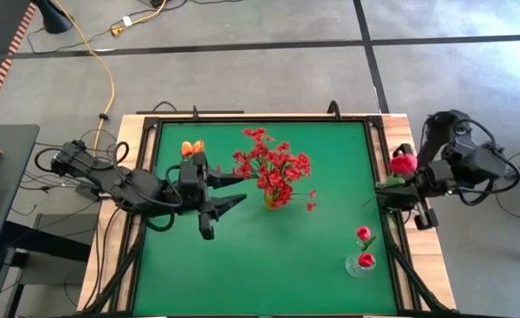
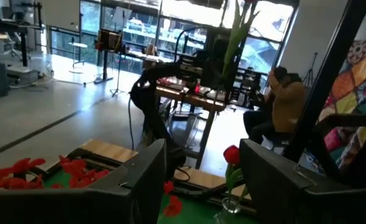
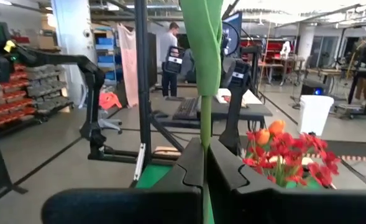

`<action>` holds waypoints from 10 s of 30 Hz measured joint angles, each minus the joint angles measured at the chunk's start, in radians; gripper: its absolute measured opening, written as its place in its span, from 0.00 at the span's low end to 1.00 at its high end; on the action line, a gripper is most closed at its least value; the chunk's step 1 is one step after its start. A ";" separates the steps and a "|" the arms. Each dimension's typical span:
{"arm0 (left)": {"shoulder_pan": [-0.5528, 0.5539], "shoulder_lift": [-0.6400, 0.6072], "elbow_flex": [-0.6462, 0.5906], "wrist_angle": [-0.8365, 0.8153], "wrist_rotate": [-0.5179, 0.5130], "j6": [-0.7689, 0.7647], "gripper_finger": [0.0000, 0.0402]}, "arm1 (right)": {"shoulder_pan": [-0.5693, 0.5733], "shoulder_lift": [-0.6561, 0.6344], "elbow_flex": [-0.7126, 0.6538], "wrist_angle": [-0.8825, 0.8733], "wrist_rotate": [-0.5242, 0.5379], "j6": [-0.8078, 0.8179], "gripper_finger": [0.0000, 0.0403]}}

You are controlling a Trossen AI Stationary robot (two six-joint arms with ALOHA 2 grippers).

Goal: Sort flowers into vase by color
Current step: Put the red flower into the transparent vase, then return to Home Position

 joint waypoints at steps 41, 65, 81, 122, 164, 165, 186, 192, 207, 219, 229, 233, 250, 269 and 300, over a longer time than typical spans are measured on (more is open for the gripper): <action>0.006 0.000 0.000 -0.049 -0.028 -0.078 0.47 | 0.575 0.335 -0.202 -0.254 0.606 0.903 0.07; 0.027 0.000 0.000 -0.059 -0.020 -0.080 0.47 | 0.489 0.573 -0.202 -0.358 0.605 1.102 0.07; 0.031 0.000 0.000 -0.076 -0.021 -0.081 0.47 | 0.470 0.594 -0.205 -0.493 0.606 1.157 0.07; 0.058 0.000 0.000 -0.112 -0.020 -0.115 0.47 | 0.532 0.541 -0.202 -0.691 0.498 1.474 0.19; 0.057 0.000 0.000 -0.154 0.016 -0.122 0.47 | 0.505 0.094 -0.201 -0.552 0.186 1.465 0.63; 0.057 0.001 0.000 -0.157 0.017 -0.122 0.47 | 0.496 0.082 -0.200 -0.547 0.187 1.463 0.63; 0.057 -0.001 0.000 -0.187 0.168 -0.039 0.47 | 0.009 0.038 -0.066 -0.537 0.304 1.139 0.63; 0.055 -0.037 0.000 -0.204 0.218 0.024 0.47 | -0.145 0.070 -0.066 -0.507 0.242 1.141 0.63; 0.085 -0.306 -0.187 -0.232 0.172 0.087 0.47 | -0.404 0.133 -0.067 -0.286 0.035 0.834 0.57; 0.373 -0.542 -0.488 -0.070 0.319 -0.042 0.47 | -0.665 0.022 -0.068 -0.285 -0.152 0.488 0.21; 0.535 -0.636 -0.494 -0.106 0.540 0.007 0.47 | -1.047 0.001 -0.106 -0.206 -0.584 0.286 0.05; 0.534 -0.640 -0.494 -0.176 0.540 0.011 0.47 | -1.185 -0.031 -0.195 -0.140 -0.726 0.323 0.07; 0.533 -0.964 -0.595 -0.400 0.618 0.045 0.47 | -1.083 -0.187 -0.520 0.066 -0.469 0.470 0.05; 0.533 -1.317 -1.178 0.014 0.620 -0.115 0.47 | -1.083 -0.411 -0.680 0.038 -0.476 0.484 0.05; 0.533 -1.317 -1.312 0.020 0.737 -0.035 0.47 | -1.083 -0.667 -0.856 -0.013 -0.494 0.362 0.05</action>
